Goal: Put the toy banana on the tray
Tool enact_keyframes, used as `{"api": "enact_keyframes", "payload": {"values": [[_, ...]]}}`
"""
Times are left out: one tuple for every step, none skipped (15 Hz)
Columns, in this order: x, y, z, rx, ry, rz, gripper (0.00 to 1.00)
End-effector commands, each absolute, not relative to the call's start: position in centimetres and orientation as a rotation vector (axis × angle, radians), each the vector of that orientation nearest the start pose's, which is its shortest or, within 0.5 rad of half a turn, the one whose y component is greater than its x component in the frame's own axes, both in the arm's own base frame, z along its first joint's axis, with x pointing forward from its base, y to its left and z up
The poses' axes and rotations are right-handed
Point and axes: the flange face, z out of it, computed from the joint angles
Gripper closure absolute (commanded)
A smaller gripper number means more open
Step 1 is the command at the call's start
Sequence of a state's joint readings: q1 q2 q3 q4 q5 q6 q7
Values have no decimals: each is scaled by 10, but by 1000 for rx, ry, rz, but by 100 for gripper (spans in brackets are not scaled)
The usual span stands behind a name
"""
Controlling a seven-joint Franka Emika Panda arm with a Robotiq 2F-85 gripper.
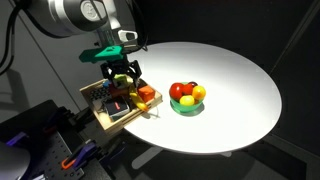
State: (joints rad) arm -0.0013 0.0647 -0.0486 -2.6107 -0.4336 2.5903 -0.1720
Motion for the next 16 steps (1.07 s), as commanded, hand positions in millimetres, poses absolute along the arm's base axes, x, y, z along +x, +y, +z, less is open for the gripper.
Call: {"api": "enact_keyframes", "payload": {"values": [[415, -11, 248, -3235, -665, 228, 0], [414, -10, 254, -3233, -613, 251, 0], [412, -10, 259, -3229, -571, 261, 0], [411, -9, 264, -3223, -533, 281, 0], [409, -9, 269, -3214, -501, 300, 0], [407, -8, 274, -3204, -466, 314, 0], [405, -7, 279, -3193, -439, 326, 0], [403, -6, 284, -3181, -407, 337, 0], [401, -6, 289, -3169, -378, 343, 0], [399, -6, 294, -3159, -352, 352, 0], [397, -5, 299, -3150, -323, 356, 0], [396, -6, 304, -3148, -302, 334, 0], [395, -6, 308, -3148, -278, 293, 0], [395, -6, 313, -3149, -262, 246, 0], [395, -6, 317, -3149, -251, 217, 0], [394, -7, 322, -3150, -239, 185, 0]]}}
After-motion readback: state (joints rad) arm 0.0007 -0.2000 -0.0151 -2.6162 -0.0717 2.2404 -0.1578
